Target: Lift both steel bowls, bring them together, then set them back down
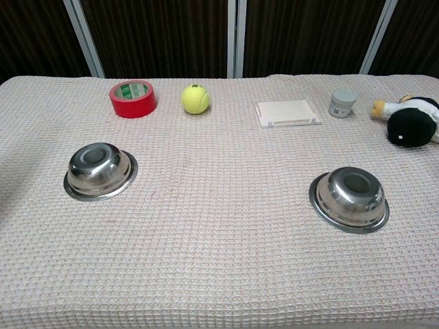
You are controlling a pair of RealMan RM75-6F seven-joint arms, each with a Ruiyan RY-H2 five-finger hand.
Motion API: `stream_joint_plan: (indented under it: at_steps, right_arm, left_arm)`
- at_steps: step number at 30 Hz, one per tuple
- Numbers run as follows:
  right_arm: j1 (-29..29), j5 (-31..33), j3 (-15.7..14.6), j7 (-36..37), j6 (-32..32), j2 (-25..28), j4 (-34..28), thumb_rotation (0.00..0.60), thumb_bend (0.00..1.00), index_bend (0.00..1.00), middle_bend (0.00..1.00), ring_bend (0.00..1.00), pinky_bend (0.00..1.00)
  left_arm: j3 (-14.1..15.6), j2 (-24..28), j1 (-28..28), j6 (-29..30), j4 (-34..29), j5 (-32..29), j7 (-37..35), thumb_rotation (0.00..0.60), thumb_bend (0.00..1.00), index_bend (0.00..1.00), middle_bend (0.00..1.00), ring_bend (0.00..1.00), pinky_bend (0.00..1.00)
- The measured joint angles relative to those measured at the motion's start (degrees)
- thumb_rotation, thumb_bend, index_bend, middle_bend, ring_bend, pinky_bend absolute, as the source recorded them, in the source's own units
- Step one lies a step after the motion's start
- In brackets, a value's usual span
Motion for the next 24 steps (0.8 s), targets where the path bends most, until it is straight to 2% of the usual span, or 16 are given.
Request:
stream_joint_plan:
  at_steps: [4,12,18,24]
  right_arm:
    - [0.0,-0.2,-0.2,0.9,-0.4,-0.2,0.9,0.600,0.07,0.00,0.00,0.00,0.00]
    - [1.1,-2.4,-0.6,0.7,-1.0,-1.6,3.0,0.600,0.07,0.00,0.00,0.00,0.00]
    - [4.4,-1.9,0.2,-2.6,-5.0,-2.7,2.8,0.600,0.10,0.00,0.00,0.00,0.00]
    - [8.4,2.5,1.3,-6.8,-11.7,-2.7,1.2,0.600,0.12,0.00,0.00,0.00,0.00]
  left_arm:
    - [-0.3,0.0,-0.5,-0.9,-0.4,-0.6,0.1,0.600,0.00,0.06,0.04,0.00,0.09]
    - [-0.7,0.3,-3.0,-5.2,-1.1,-1.0,-1.0,0.600,0.00,0.16,0.07,0.00,0.11]
    - [-1.8,0.5,-8.6,-13.1,-1.6,-1.5,-0.5,0.600,0.00,0.16,0.08,0.00,0.11]
    - [-3.4,-0.7,-15.2,-22.2,-0.1,-3.3,0.9,0.600,0.00,0.16,0.08,0.00,0.11]
